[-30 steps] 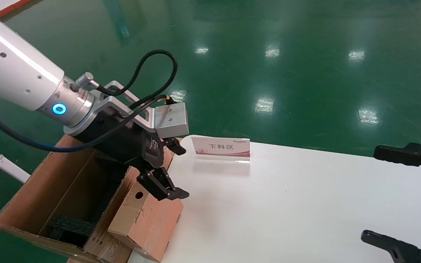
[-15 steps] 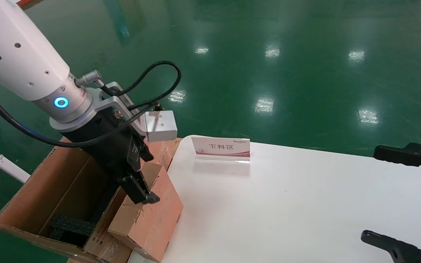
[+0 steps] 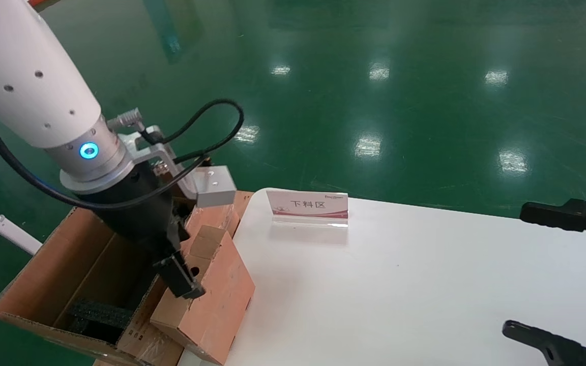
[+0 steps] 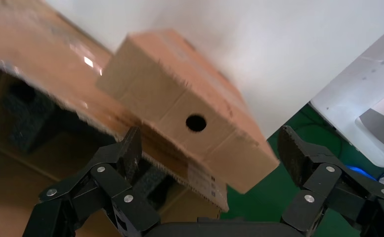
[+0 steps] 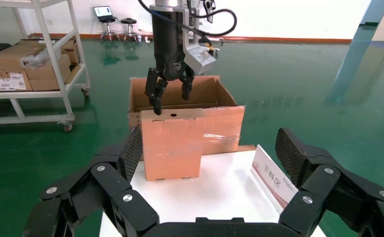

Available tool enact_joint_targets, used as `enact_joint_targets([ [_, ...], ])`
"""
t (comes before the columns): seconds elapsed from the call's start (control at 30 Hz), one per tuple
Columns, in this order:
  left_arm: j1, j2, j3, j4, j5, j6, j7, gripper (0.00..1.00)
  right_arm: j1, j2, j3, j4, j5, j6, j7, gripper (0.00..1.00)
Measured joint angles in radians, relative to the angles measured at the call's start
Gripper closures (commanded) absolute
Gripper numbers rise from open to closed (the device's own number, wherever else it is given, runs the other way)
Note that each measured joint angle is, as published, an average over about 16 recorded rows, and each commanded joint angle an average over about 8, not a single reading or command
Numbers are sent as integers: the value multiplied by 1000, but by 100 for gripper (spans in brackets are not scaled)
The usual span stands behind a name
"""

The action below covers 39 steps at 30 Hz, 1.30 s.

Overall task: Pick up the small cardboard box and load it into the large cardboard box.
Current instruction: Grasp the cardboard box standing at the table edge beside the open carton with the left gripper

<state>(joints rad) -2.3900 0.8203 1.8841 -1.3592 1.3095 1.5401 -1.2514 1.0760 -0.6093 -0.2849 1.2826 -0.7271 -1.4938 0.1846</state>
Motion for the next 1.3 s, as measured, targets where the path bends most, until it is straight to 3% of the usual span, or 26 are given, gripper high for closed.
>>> enact_joint_targets([
  [0.37, 26, 3, 63, 0, 17, -41, -57, 0, 0, 0, -1, 0, 1, 0, 0, 0],
  [1.3, 100, 15, 107, 3, 59, -120, -110, 0, 1, 1, -3, 0, 2, 1, -1, 0],
])
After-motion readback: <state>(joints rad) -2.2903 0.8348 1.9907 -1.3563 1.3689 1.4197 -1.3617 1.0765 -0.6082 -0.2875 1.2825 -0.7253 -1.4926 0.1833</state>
